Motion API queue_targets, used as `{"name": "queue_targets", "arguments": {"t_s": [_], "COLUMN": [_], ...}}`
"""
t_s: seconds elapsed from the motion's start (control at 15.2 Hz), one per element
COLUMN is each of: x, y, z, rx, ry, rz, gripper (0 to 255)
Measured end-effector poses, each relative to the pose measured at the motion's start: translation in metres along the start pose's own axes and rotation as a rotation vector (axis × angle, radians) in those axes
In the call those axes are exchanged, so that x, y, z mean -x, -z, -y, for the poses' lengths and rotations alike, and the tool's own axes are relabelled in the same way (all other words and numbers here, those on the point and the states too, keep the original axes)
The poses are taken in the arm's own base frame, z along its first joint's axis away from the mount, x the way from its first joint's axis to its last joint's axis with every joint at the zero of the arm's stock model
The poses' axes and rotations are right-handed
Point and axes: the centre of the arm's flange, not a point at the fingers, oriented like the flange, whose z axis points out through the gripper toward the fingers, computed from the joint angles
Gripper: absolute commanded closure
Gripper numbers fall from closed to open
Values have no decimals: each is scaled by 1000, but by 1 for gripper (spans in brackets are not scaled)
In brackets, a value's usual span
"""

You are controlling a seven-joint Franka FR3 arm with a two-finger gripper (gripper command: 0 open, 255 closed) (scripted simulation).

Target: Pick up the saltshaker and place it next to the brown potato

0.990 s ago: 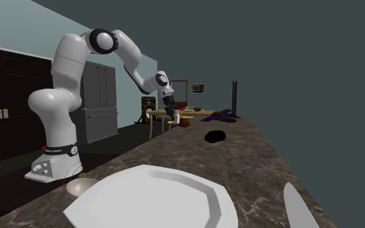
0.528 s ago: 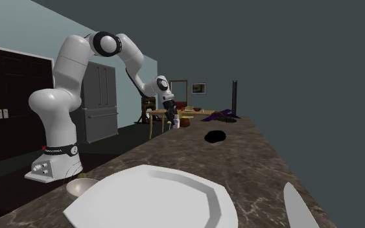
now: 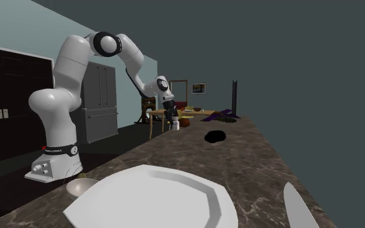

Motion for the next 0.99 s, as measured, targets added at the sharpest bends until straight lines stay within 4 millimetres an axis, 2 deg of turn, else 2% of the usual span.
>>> {"name": "queue_targets", "arguments": {"t_s": [0.26,0.59,0.99], "x": [0,0,0], "y": [0,44,50], "z": [0,0,0], "rx": [0,-1,0], "ry": [0,0,0], "rz": [0,-1,0], "gripper": [0,0,0]}}
